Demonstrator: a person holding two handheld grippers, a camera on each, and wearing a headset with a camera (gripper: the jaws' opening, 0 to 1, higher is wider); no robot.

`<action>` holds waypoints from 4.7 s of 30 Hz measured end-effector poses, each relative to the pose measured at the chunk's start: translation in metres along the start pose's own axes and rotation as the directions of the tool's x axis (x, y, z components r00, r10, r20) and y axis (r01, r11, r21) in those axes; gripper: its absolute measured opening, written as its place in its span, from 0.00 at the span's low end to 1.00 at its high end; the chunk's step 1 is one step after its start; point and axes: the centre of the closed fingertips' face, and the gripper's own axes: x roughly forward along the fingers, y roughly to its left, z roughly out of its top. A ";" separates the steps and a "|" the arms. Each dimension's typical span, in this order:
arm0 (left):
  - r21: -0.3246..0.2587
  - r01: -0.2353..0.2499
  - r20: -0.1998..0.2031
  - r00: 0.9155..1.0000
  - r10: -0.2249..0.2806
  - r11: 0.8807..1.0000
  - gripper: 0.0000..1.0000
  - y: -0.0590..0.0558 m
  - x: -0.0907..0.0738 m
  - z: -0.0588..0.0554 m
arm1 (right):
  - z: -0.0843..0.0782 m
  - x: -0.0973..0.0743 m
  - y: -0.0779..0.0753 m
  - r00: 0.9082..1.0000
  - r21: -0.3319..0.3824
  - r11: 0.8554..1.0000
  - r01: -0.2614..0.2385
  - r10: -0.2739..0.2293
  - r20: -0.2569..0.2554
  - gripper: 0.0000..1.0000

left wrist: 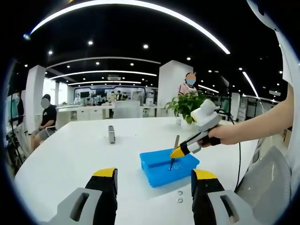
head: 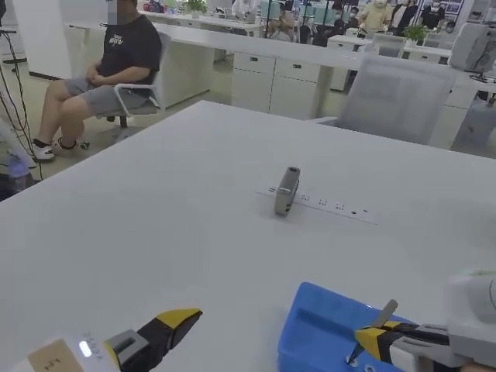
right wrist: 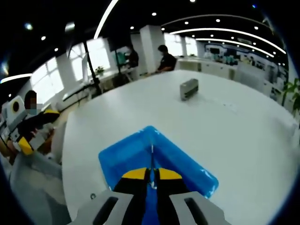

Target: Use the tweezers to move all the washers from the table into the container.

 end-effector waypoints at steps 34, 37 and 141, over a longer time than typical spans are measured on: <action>0.002 0.001 0.002 1.000 -0.001 1.000 0.63 0.000 0.000 0.000 | 0.022 -0.043 0.063 0.987 -0.049 0.994 -0.098 0.104 0.121 0.03; 0.002 0.002 0.003 1.000 -0.002 1.000 0.63 0.000 0.000 0.000 | 0.017 -0.040 0.072 0.986 -0.053 0.991 -0.126 0.131 0.106 0.03; 0.003 0.013 -0.016 1.000 -0.013 1.000 0.61 -0.002 0.001 -0.004 | 0.020 0.010 0.023 0.997 -0.047 0.997 -0.065 0.067 0.038 0.03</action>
